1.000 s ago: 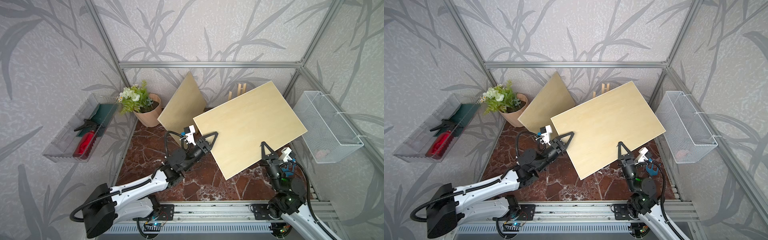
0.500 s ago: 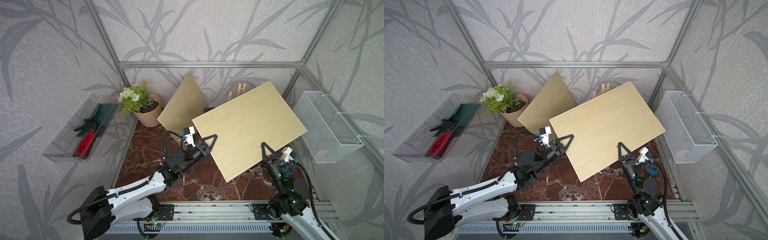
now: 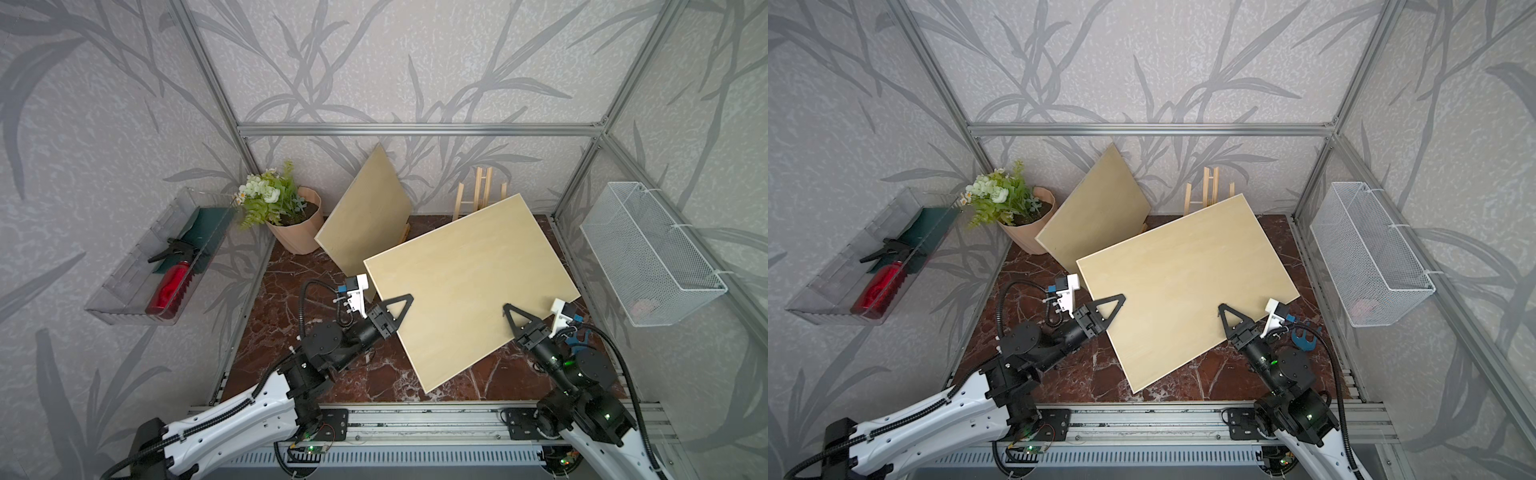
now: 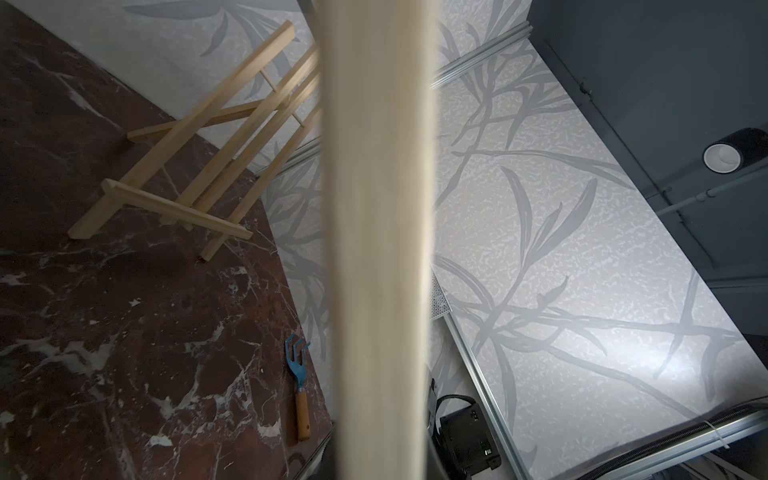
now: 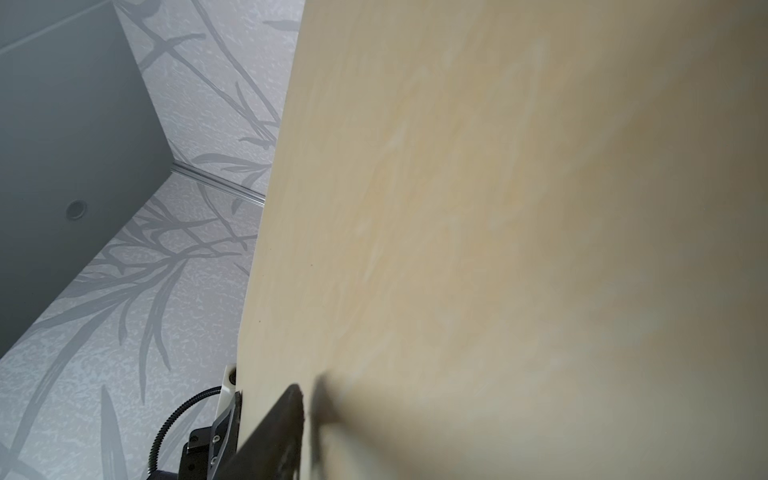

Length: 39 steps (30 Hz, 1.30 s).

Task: Disassemble the easel
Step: Place the drawing board at the center of the board.

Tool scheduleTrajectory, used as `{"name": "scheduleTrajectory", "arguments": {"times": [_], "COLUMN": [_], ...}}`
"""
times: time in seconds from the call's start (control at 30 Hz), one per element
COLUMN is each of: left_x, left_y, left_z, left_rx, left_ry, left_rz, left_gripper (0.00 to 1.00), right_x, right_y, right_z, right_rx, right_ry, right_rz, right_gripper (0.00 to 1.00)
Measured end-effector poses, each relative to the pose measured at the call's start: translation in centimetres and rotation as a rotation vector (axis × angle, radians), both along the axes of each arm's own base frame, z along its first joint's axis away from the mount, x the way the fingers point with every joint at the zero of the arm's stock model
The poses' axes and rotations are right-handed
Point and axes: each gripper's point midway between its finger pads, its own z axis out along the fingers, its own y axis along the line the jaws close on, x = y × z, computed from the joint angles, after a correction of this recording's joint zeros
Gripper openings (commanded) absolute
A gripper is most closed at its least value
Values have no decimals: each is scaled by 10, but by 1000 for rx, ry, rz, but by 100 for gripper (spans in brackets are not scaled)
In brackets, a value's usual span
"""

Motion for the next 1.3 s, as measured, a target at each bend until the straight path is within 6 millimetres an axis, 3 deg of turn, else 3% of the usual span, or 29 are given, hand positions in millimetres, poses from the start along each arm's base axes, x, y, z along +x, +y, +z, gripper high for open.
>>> {"name": "scheduleTrajectory", "arguments": {"times": [0.3,0.57,0.7,1.07,1.3], "left_x": [-16,-28,-31,-30,-32], "left_y": [27,48,48,38,34], "left_z": [-53,-90,-121,-122,-109], "left_rx": [55,140,219,223,238], "left_ry": [111,188,264,284,285], "left_rz": [10,26,20,-8,-33], "left_gripper": [0,0,0,0,0], "right_x": [-22,-39,-41,-44,-37], "right_y": [3,-21,-30,-42,-46], "right_z": [-73,-93,-105,-118,-103], "right_rx": [-193,-315,-353,-409,-517], "right_ry": [245,365,408,461,450], "right_rz": [89,33,3,-44,-58], "right_gripper": [74,83,83,87,90]}}
